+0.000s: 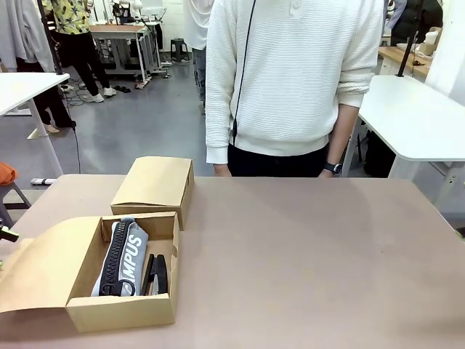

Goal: Place items inside the box.
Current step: Close the lid of the Mailer Box closest to the robot.

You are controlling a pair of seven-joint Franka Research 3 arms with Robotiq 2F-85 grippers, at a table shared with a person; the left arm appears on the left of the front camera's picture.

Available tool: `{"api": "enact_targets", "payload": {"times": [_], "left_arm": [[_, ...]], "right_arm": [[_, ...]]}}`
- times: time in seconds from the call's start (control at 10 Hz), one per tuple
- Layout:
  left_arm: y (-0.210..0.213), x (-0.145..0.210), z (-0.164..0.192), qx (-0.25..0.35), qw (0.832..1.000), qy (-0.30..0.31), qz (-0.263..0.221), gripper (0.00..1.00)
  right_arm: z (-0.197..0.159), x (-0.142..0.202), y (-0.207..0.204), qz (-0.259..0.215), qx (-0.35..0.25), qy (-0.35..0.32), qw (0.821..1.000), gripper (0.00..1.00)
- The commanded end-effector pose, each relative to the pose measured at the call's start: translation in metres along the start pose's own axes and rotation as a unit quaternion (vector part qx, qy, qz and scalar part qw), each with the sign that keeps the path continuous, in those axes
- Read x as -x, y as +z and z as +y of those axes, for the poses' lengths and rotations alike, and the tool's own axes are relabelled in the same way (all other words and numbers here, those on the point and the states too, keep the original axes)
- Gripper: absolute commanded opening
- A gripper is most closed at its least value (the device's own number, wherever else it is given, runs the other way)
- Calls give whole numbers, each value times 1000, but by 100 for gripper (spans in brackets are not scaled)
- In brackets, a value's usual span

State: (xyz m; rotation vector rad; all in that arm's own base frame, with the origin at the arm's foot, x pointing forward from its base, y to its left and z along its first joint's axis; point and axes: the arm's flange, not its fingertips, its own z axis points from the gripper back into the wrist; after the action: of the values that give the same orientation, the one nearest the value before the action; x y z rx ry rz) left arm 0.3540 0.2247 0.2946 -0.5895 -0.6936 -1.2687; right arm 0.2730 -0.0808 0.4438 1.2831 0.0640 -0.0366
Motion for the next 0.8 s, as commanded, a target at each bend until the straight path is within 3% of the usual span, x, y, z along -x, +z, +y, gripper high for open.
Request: {"api": "enact_targets", "payload": {"times": [0.0,0.4,0.7], "left_arm": [[2,12,-1,21,1000,-8,21,100],[-7,21,0,48,996,0,78,100],[-11,23,5,27,995,-4,96,100]], "right_arm": [[5,1,2,0,-5,-9,1000,100],[5,1,2,0,-5,-9,1000,100],[5,1,2,0,-5,-9,1000,100]]}}
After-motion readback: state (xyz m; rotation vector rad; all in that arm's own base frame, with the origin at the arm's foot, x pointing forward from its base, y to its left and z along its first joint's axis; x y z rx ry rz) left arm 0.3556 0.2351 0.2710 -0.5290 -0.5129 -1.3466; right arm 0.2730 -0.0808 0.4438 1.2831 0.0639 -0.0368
